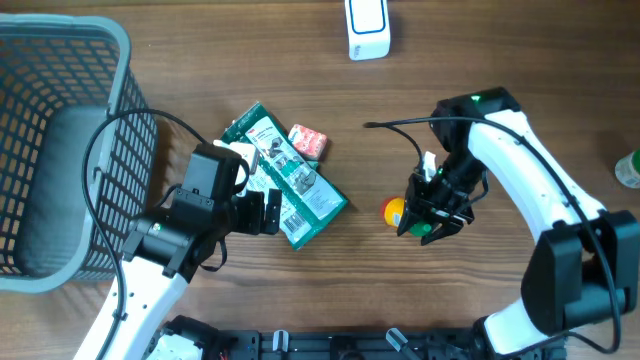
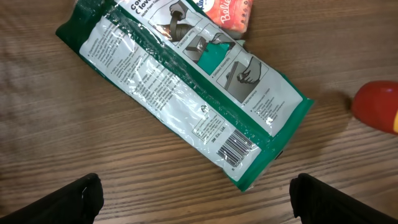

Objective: Scan the item barcode

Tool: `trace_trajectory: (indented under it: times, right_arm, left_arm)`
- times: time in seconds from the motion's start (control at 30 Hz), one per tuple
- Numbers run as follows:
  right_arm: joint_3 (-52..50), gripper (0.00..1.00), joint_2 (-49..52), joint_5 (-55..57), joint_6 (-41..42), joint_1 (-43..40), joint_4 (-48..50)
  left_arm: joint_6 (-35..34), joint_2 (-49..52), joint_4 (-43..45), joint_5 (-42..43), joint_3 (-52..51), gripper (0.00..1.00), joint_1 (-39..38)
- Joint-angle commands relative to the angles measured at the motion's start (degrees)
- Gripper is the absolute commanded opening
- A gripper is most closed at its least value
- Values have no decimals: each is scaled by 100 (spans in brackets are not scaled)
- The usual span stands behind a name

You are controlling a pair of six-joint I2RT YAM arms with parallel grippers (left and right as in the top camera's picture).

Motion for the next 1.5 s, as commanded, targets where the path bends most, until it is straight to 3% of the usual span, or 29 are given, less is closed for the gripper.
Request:
trace_trajectory:
  times: [0.0, 0.13, 0.37, 0.63, 0.83, 0.97, 1.47]
  right_arm:
    - [22, 51, -98, 356, 334, 13, 0]
    - [24, 64, -98, 765, 527, 13, -2]
    - [85, 77, -98, 772, 562, 11, 0]
    - [457, 70, -98, 772, 721, 11, 0]
    - [850, 51, -98, 796, 833, 13, 2]
    - [1023, 45, -98, 813, 861, 13, 13]
    - [1025, 57, -101, 813, 966, 13, 188]
  left_arm:
    - [92, 0, -4, 83, -15, 100, 33]
    - [92, 0, -4, 83, -15, 100, 33]
    - [94, 0, -4, 83, -15, 100, 33]
    - [94, 0, -4, 83, -15, 100, 33]
    - [94, 0, -4, 85, -15, 100, 33]
    - [92, 0, -4, 83, -15, 100, 33]
    - [94, 0, -4, 85, -15, 100, 33]
